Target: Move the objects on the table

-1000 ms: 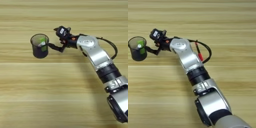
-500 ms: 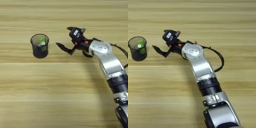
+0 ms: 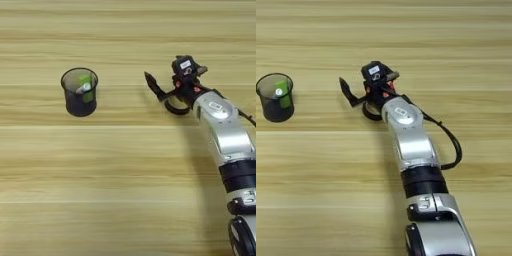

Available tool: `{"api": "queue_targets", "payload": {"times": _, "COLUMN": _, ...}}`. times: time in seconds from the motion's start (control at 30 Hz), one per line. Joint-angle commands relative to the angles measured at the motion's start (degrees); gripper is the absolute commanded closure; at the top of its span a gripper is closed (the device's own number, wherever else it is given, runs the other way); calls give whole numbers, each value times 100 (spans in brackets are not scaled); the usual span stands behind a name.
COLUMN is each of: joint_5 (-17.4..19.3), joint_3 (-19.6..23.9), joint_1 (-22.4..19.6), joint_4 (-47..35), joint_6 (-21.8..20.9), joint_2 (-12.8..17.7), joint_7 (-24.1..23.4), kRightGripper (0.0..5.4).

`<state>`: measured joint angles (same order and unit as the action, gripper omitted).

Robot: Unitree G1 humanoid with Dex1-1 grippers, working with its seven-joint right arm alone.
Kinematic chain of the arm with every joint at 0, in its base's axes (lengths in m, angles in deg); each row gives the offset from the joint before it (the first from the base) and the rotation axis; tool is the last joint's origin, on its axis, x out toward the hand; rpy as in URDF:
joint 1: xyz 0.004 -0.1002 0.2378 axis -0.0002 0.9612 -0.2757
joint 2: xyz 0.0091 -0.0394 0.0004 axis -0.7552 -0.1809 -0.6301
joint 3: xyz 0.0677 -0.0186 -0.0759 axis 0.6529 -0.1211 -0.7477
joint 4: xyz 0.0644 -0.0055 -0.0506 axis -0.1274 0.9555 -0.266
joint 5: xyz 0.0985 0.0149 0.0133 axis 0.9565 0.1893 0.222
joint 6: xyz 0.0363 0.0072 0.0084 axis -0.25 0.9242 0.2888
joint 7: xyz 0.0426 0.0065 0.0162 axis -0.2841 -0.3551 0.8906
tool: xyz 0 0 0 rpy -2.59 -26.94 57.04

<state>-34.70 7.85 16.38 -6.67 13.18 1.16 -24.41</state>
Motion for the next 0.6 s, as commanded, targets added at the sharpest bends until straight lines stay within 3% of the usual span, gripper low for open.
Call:
{"api": "queue_targets", "payload": {"times": 0.03, "joint_5": 153, "joint_3": 204, "joint_1": -313, "joint_4": 167, "joint_6": -227, "joint_2": -23, "joint_7": -332, "kRightGripper": 5}}
{"api": "queue_targets", "payload": {"times": 0.6, "joint_5": 302, "joint_3": 265, "joint_1": 493, "joint_4": -186, "joint_6": 18, "joint_2": -145, "joint_7": -584, "kRightGripper": 5}}
